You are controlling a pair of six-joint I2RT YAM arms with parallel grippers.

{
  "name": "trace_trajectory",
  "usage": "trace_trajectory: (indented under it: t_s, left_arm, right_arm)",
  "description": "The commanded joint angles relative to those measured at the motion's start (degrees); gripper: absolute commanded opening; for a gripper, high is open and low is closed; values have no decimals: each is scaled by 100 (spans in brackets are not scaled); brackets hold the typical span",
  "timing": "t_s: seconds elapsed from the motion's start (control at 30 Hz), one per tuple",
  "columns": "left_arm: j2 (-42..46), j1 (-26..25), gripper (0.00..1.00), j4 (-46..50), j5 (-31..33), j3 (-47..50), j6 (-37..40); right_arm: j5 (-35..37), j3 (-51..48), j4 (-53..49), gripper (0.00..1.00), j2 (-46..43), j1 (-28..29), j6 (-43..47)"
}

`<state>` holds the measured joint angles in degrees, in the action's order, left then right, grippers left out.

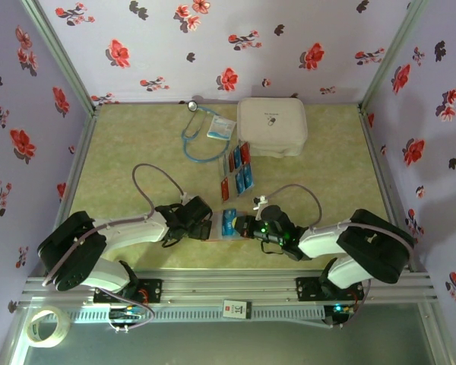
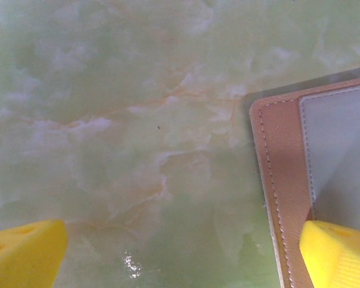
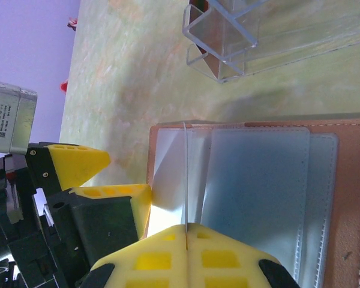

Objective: Put the credit cards into the card holder

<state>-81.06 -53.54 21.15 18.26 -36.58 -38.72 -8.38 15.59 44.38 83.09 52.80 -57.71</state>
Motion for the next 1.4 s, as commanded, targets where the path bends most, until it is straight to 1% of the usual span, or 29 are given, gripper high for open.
trace_trajectory:
  t_s: [0.0, 0.63, 1.37]
  left_arm:
    - [-81, -60, 100, 165, 189, 72, -94]
    - [-111, -87, 100, 149, 189, 72, -97]
    - [-103, -98, 100, 126, 187, 104, -116]
  right_arm:
    - [56, 110, 308, 0, 127, 35, -117]
    - [-180, 60, 842, 0, 573, 41, -301]
    - [-76, -218, 888, 0, 606, 128, -423]
